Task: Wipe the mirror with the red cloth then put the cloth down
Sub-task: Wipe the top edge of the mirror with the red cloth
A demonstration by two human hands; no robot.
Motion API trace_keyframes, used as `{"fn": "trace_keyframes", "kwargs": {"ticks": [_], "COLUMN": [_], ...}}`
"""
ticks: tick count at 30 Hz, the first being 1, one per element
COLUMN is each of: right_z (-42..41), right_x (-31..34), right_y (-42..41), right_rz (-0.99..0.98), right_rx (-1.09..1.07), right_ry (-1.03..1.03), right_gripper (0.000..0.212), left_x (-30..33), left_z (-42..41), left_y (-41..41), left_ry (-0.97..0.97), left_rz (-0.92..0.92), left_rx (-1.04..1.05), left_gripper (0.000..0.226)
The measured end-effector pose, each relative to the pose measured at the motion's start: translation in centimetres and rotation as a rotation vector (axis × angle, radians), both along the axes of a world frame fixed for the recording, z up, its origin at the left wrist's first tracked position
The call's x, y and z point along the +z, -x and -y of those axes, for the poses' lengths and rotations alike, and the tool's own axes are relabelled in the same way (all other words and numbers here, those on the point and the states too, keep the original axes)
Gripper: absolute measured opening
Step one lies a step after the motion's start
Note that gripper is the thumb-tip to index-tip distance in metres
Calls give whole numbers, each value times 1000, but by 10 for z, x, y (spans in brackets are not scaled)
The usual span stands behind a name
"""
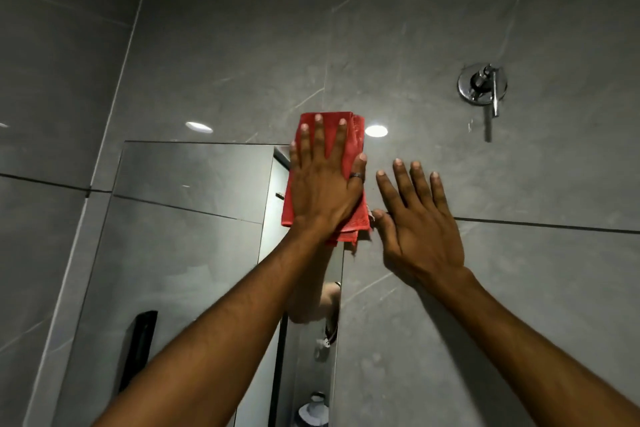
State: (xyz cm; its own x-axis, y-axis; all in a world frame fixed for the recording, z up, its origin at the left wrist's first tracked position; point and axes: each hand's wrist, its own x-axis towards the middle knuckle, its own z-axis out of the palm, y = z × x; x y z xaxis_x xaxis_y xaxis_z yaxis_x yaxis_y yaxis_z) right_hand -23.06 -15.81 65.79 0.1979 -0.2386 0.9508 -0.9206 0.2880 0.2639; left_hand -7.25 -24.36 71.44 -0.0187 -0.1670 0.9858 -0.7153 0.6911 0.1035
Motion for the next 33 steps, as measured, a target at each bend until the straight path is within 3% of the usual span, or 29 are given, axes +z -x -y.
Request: {"fn": "trace_keyframes", "kwargs": {"ticks": [3, 8, 20, 26, 30, 33], "right_z": [1, 2, 9, -11, -32, -39], "right_x": [0, -23, -202, -268, -301, -281], "right_y": [0, -9, -26, -22, -18, -18], "right_rz": [-4, 61, 109, 110, 104, 70], "right_rx": [-1, 50, -31, -64, -63, 2], "right_ry": [5, 17, -64, -177, -262, -291], "right_gripper": [66, 66, 67, 67, 67, 66], "left_x": [-18, -99, -379, -505, -502, -438], "left_z": [0, 0, -5, -23, -31, -23], "left_y": [3, 0, -2, -22, -19, -14], "left_ry": [4, 0, -115, -150, -270, -259], "left_rz": [13, 0, 78, 138, 143, 162], "left_rx": [18, 8, -3, -47, -90, -53], "left_gripper": [76, 74, 74, 86, 73, 70]}}
